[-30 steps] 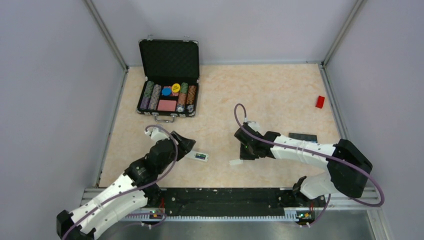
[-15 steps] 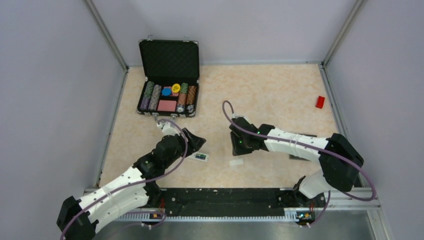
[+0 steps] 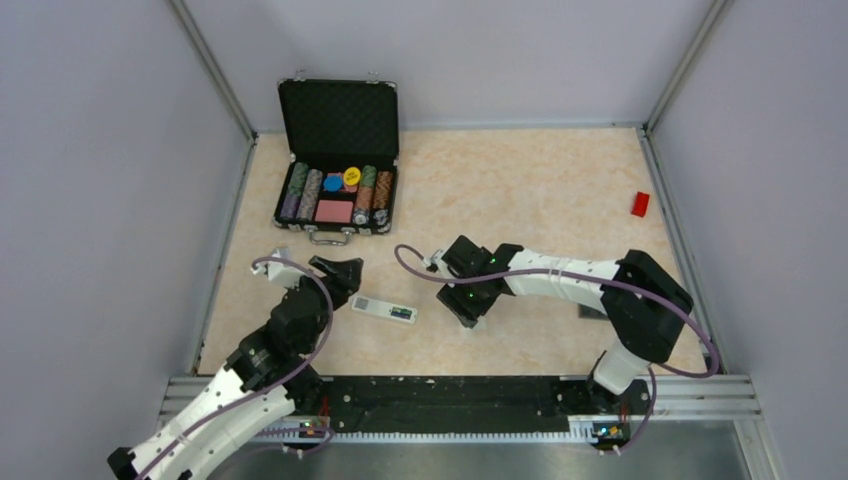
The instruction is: Load the batteries into the remote control
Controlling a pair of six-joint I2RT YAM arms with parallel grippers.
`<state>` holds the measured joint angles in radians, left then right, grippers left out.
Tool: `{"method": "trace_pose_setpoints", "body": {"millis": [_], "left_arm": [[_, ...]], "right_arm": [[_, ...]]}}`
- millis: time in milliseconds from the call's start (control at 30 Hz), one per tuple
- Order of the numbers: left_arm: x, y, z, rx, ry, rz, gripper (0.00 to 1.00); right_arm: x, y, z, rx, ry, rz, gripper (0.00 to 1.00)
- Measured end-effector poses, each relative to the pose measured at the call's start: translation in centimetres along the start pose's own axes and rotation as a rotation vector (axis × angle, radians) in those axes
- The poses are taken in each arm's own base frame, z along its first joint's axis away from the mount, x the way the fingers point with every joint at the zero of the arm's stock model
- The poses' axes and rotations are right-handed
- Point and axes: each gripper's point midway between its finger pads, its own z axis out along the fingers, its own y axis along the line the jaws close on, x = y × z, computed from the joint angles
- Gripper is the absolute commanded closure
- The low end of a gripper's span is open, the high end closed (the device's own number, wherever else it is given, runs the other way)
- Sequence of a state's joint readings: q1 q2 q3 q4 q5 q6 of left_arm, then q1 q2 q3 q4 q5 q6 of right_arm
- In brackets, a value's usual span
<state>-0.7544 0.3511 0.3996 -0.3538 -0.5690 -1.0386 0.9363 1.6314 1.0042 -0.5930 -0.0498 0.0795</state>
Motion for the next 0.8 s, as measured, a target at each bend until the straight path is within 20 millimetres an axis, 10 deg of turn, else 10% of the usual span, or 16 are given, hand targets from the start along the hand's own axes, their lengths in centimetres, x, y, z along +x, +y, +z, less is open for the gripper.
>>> {"method": "trace_pose_setpoints", "body": {"millis": [500,800], "left_arm": [[-3.9,1.5,-0.8,-0.077,-0.171,0.037,0.30],[-4.3,1.7,-0.7,-0.088,-0.190,0.036,0.30]], "right_arm": [[0.9,0.1,1.6,-0.014,0.065,-0.363,0.54],[0.9,0.2,1.8,0.039,0.095,-0.299,0.66]]}}
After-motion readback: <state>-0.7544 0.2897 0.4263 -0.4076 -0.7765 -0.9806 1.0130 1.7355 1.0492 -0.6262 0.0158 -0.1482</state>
